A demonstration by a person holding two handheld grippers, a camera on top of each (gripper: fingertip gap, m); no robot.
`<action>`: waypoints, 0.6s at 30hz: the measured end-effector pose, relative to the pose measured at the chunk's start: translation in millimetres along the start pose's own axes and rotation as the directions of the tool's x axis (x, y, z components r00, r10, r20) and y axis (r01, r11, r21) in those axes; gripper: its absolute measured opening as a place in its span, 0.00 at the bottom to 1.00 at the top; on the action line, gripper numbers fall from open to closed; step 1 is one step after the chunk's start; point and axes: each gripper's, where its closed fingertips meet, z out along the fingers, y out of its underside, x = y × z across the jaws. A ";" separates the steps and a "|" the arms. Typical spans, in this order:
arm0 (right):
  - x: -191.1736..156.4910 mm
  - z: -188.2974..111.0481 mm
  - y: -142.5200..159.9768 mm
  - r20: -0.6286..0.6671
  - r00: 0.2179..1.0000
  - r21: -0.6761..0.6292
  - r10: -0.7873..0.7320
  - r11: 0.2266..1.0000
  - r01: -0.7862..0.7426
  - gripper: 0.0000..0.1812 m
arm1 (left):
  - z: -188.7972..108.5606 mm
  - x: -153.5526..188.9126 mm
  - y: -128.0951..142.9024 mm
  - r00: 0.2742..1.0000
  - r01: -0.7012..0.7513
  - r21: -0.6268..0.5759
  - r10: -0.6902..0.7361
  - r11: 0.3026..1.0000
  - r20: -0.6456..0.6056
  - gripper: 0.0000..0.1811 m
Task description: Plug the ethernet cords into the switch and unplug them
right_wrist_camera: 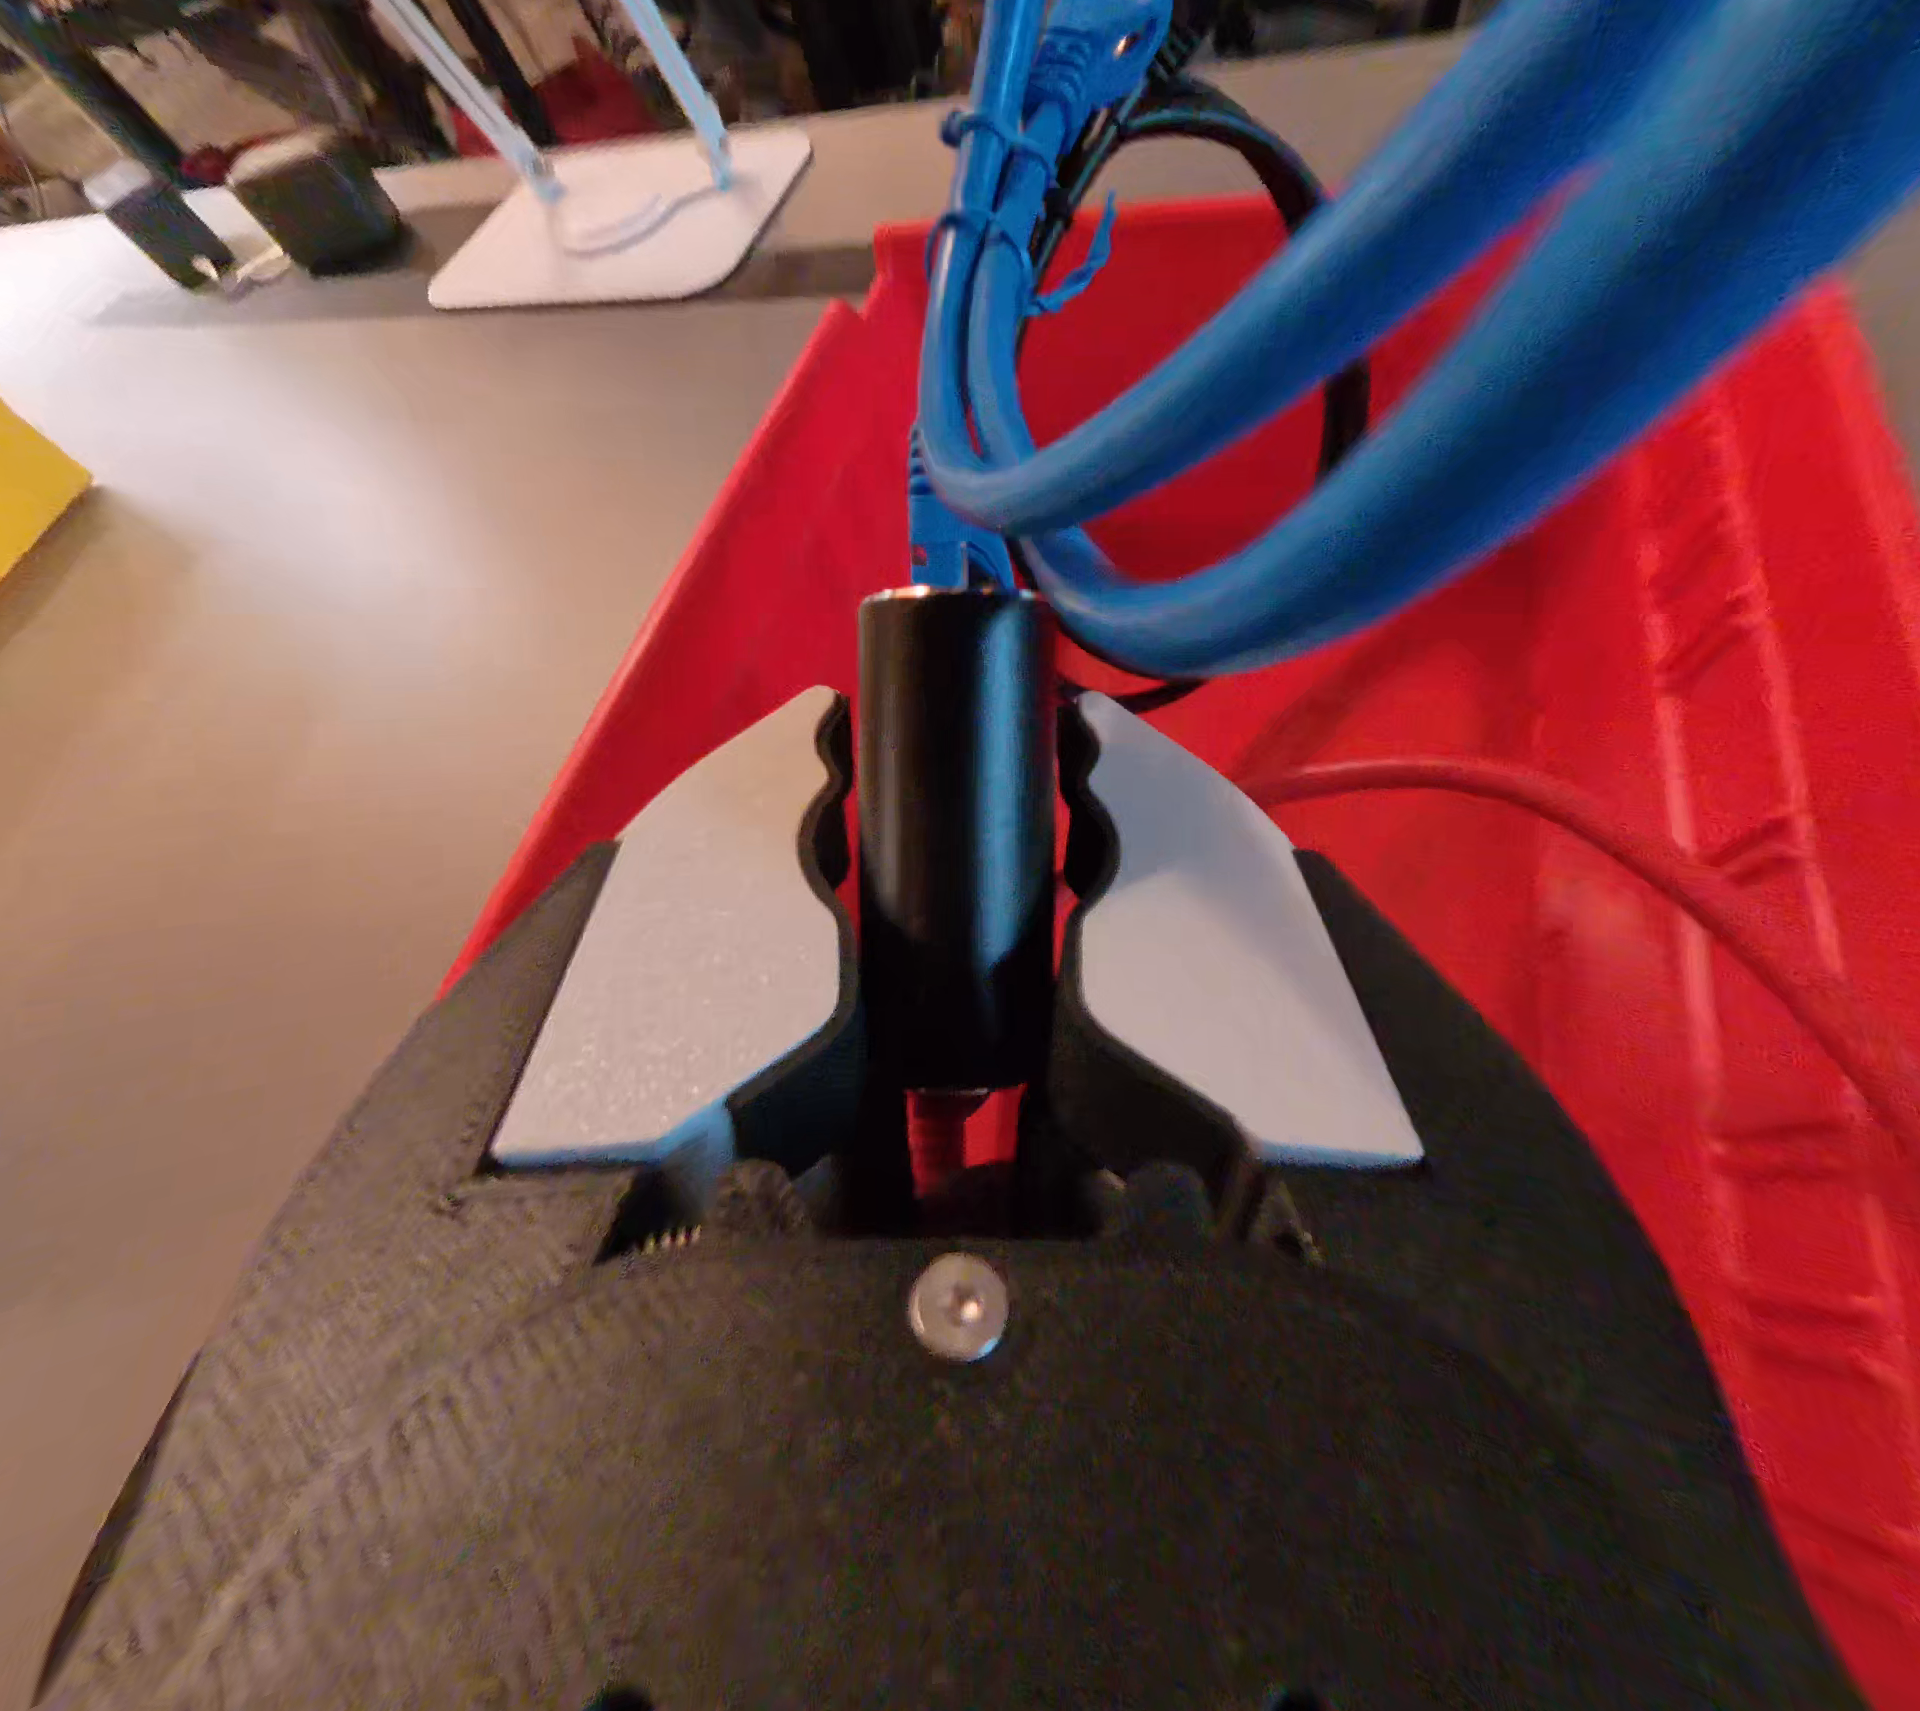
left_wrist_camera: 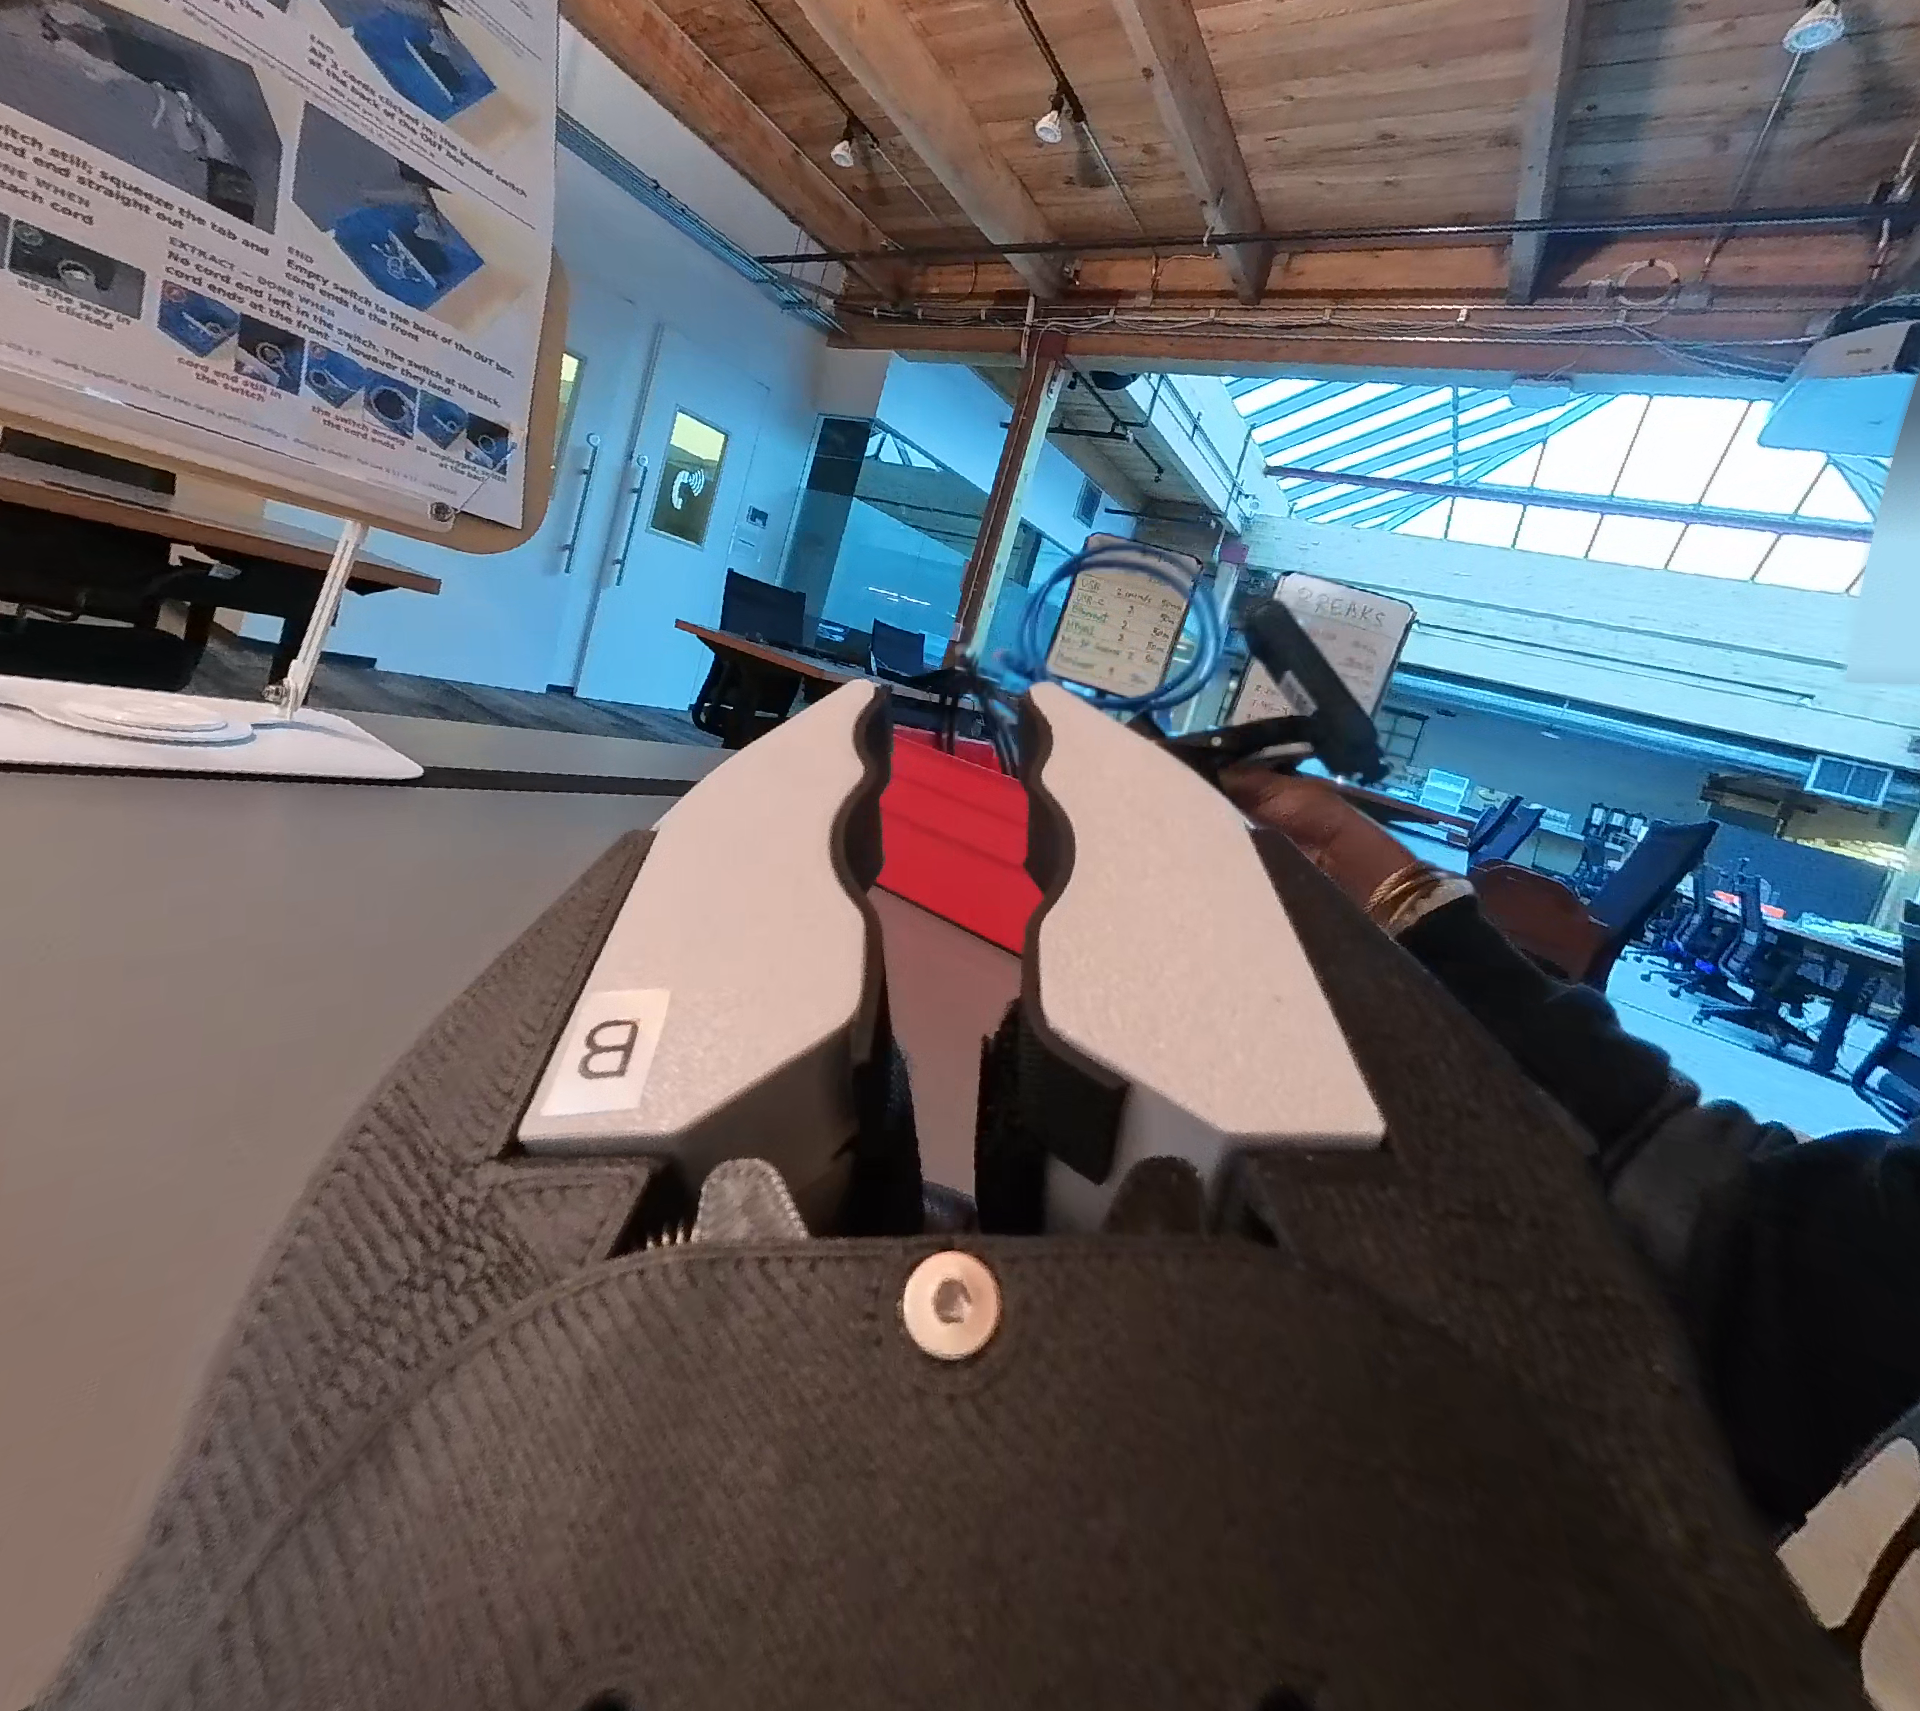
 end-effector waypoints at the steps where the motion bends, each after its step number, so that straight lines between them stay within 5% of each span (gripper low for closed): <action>1: 0.0 4.6 7.0 0.008 1.000 -0.039 0.014 0.999 -0.013 0.21 | -0.1 0.1 -0.1 1.000 0.001 0.000 -0.001 1.000 -0.002 0.12; 9: -14.2 21.7 48.2 0.068 0.995 -0.292 -0.069 0.953 0.086 0.20 | 0.6 1.6 1.7 1.000 -0.005 -0.012 0.005 1.000 -0.011 0.10; 13: -18.1 11.0 25.4 0.063 0.992 -0.178 -0.109 0.977 0.119 0.26 | 1.0 3.8 3.1 1.000 -0.023 -0.020 0.022 1.000 -0.019 0.10; 18: 4.3 -45.7 -27.6 -0.084 0.986 0.083 -0.147 0.985 0.154 0.31 | 1.2 4.2 3.8 1.000 -0.021 -0.024 0.021 0.999 -0.022 0.10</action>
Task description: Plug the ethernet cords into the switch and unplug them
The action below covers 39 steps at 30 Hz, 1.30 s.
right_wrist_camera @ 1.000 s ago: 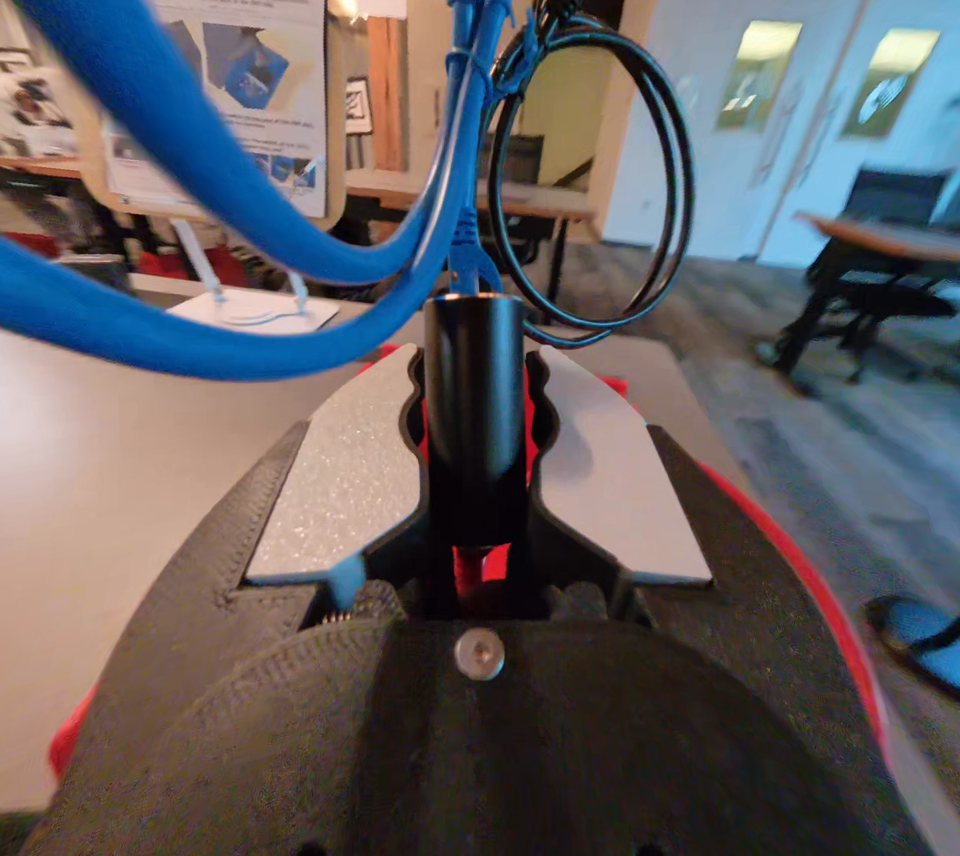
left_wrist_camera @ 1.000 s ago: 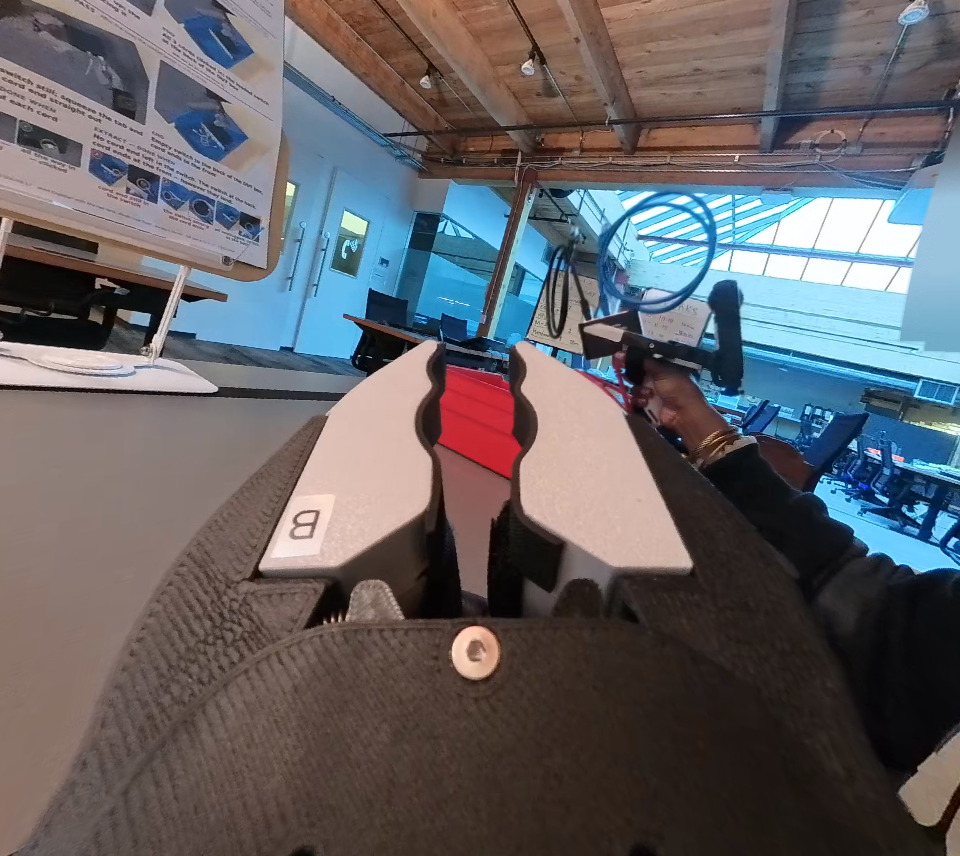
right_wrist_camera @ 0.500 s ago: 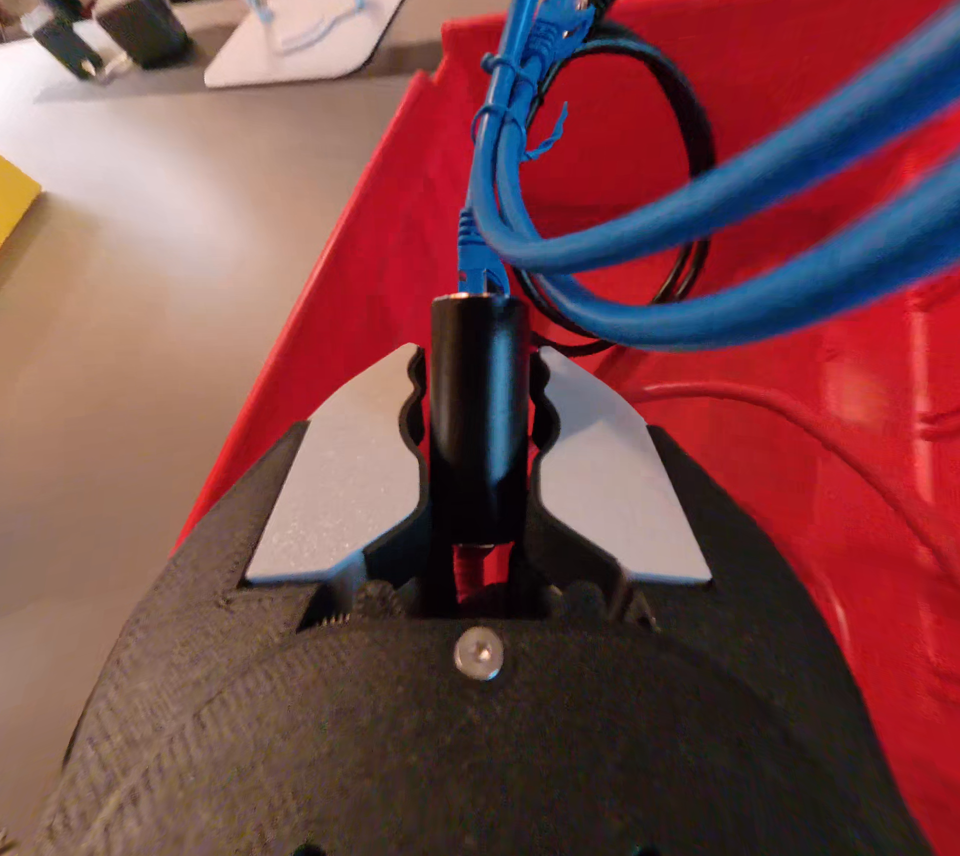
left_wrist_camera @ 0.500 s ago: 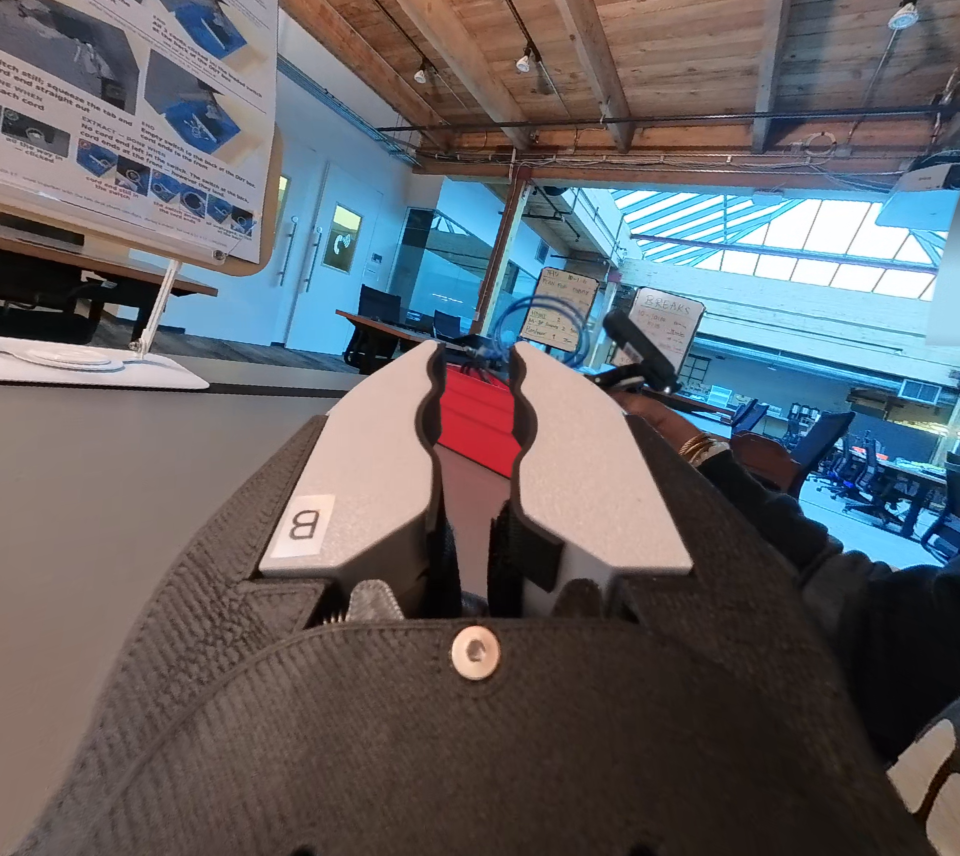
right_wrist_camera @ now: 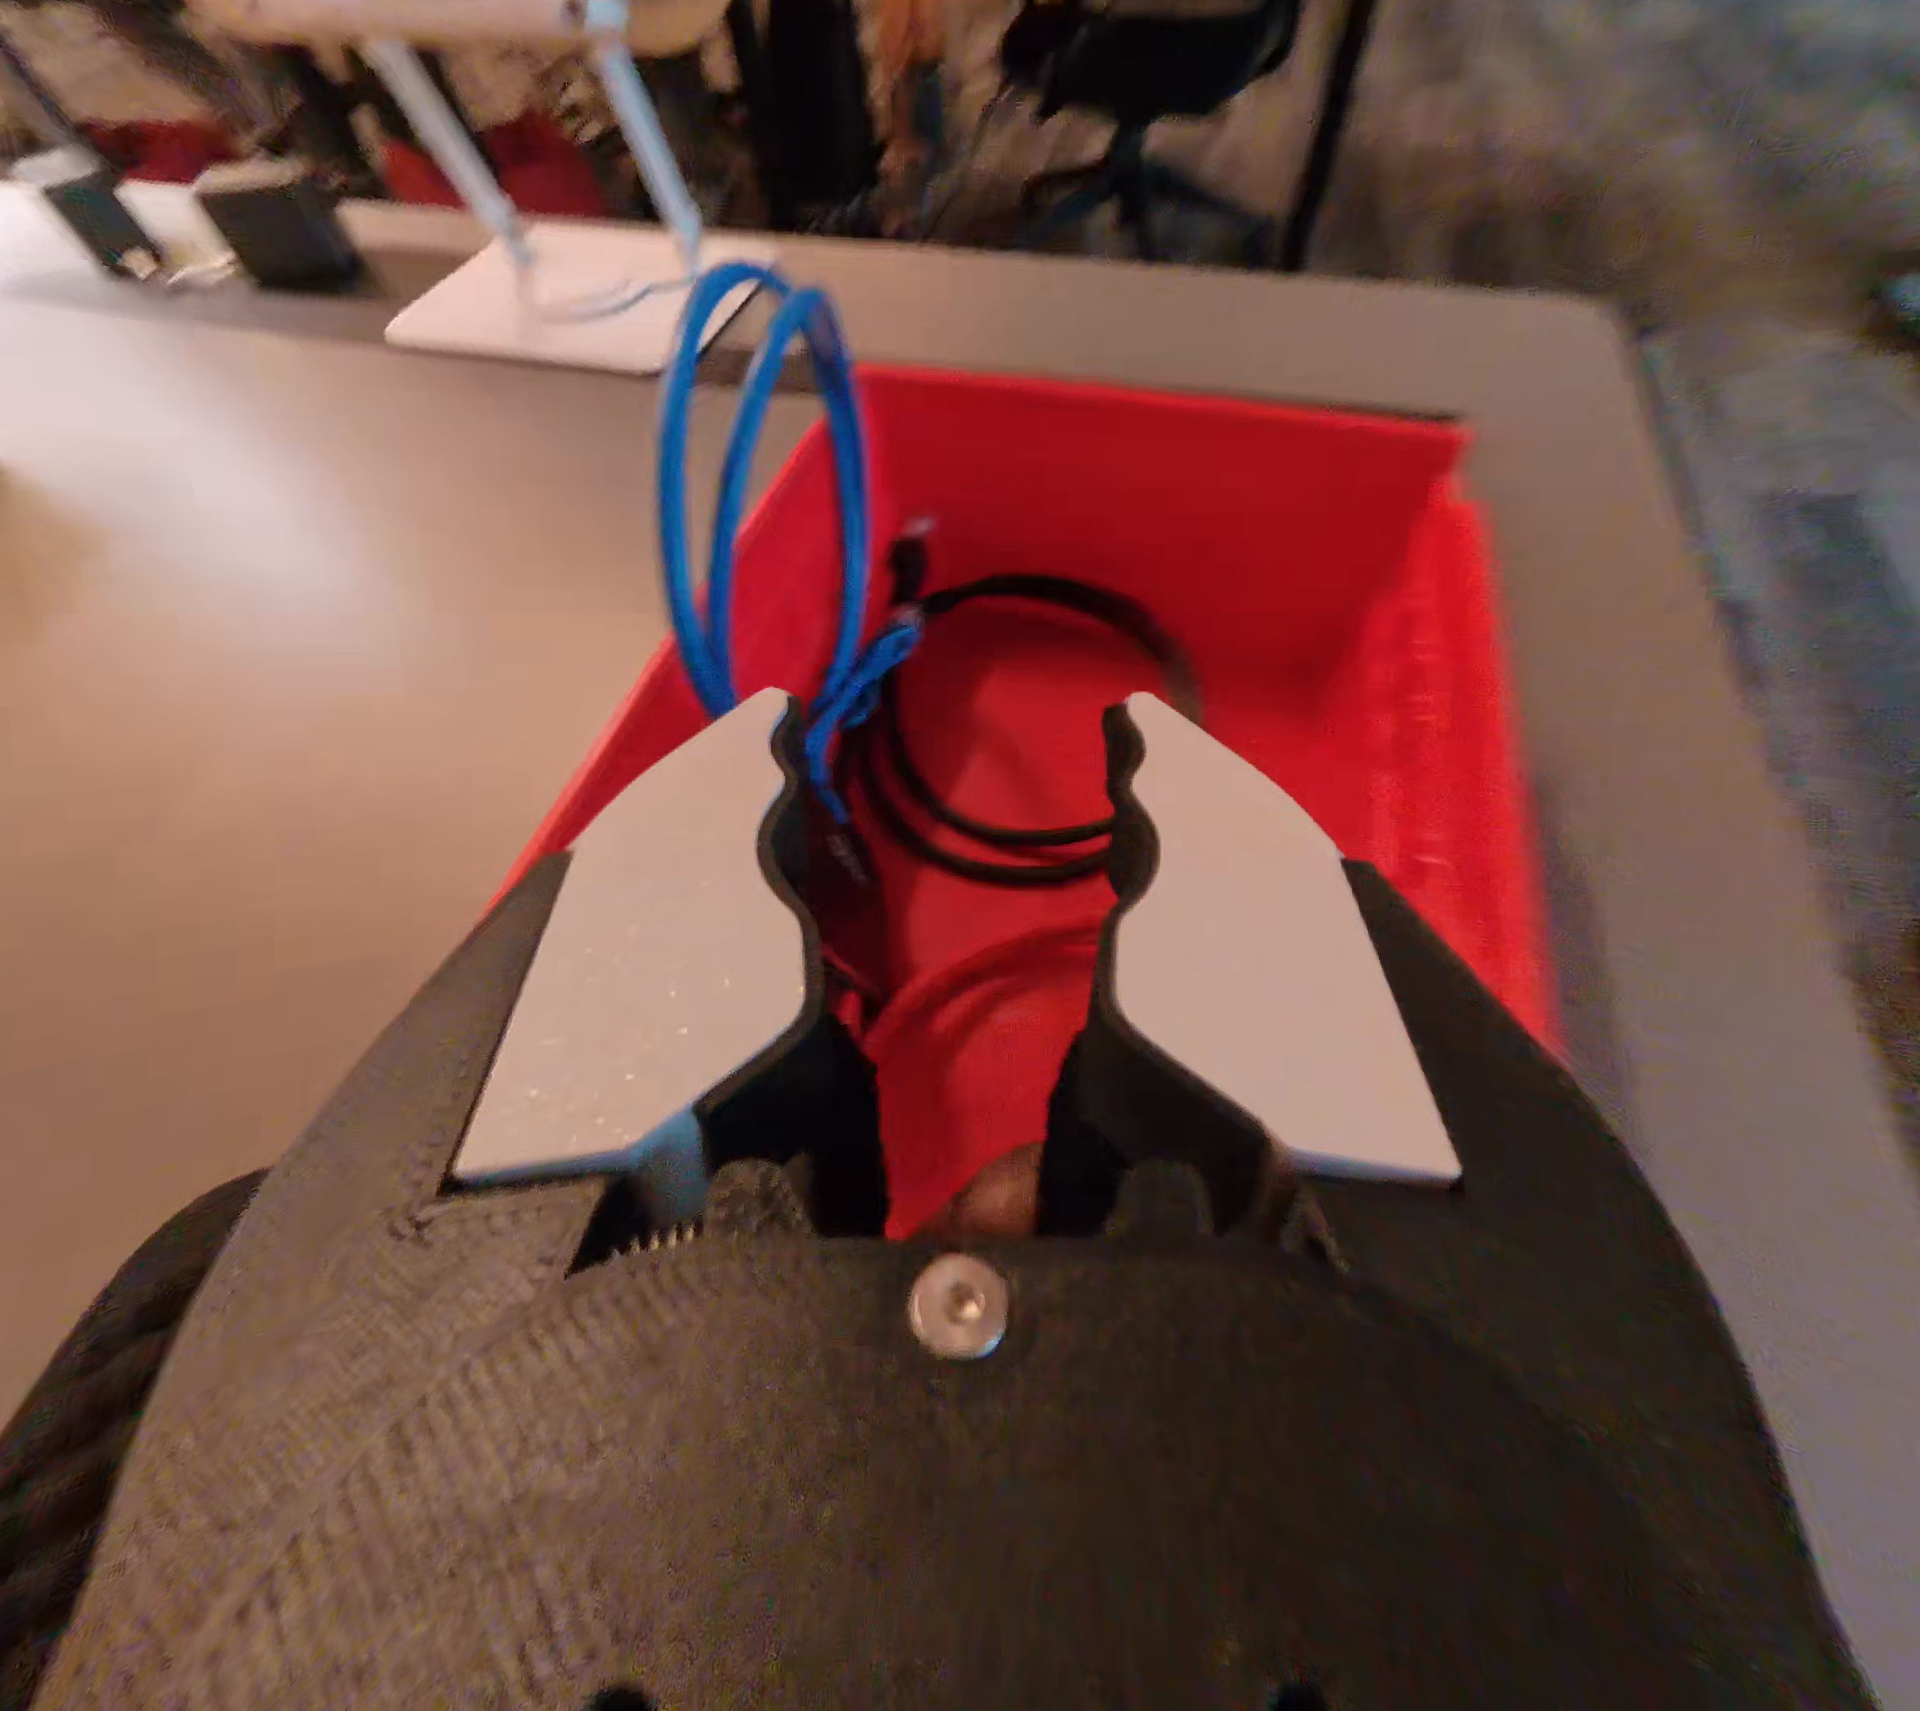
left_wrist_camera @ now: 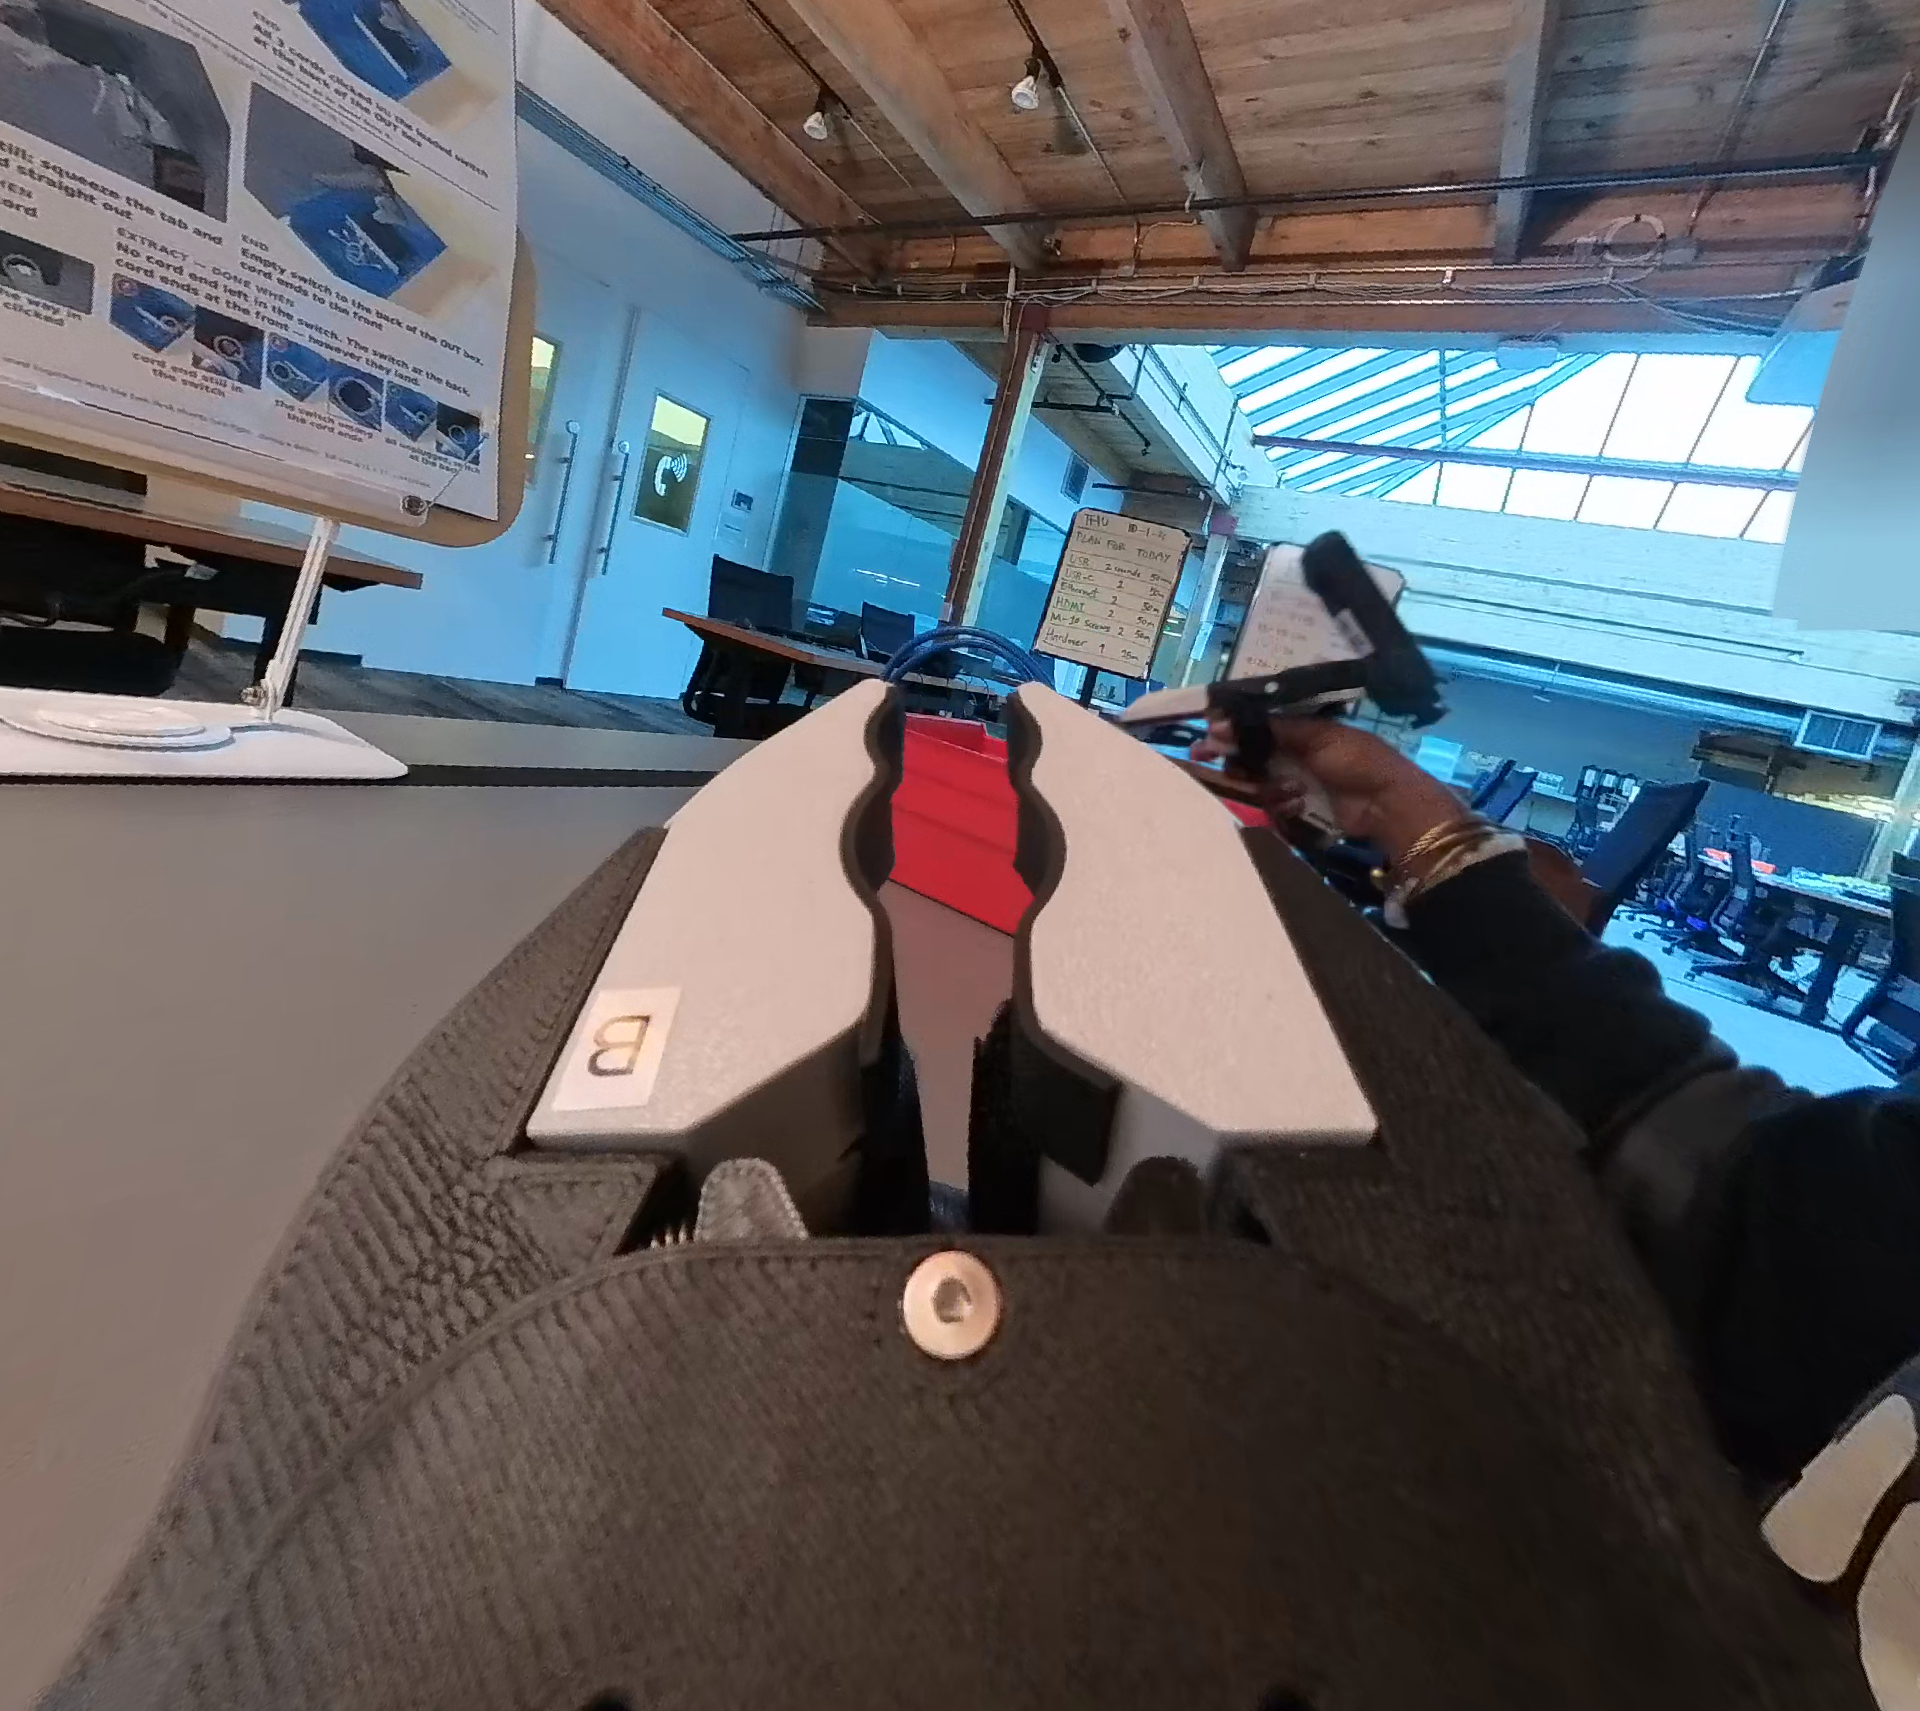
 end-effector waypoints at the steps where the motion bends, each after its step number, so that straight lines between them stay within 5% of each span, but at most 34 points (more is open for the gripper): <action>1: 11.3 -13.9 -7.1 -0.054 0.999 0.037 -0.008 0.999 0.010 0.31 | 0.0 -0.1 0.0 1.000 0.000 0.001 0.000 1.000 0.000 0.10; 6: 73.8 -74.0 8.5 -0.270 0.963 0.000 0.023 1.000 -0.024 0.31 | 0.6 0.9 1.5 1.000 -0.007 -0.005 0.007 1.000 0.000 0.11; 11: 100.7 -86.5 95.1 -0.252 0.959 -0.338 0.130 0.917 -0.213 0.29 | 1.4 2.1 3.5 1.000 -0.017 -0.015 0.017 1.000 -0.003 0.11; 13: 101.7 -82.9 117.2 -0.221 0.968 -0.426 0.118 0.881 -0.205 0.21 | 1.6 2.1 3.8 1.000 -0.017 -0.016 0.017 1.000 -0.003 0.11; 15: 88.4 -70.7 118.0 -0.106 0.986 -0.420 0.125 0.894 -0.159 0.04 | 1.8 2.4 4.3 1.000 -0.016 -0.018 0.015 1.000 -0.005 0.11; 17: 89.4 -63.8 117.4 -0.109 0.993 -0.426 0.041 0.901 -0.084 0.02 | 1.9 2.7 4.6 1.000 -0.013 -0.020 0.013 1.000 -0.008 0.11; 39: -62.3 37.8 87.5 0.268 0.922 -0.389 -0.278 0.844 0.368 0.08 | 2.7 4.0 5.8 1.000 -0.004 -0.024 0.004 1.000 -0.021 0.12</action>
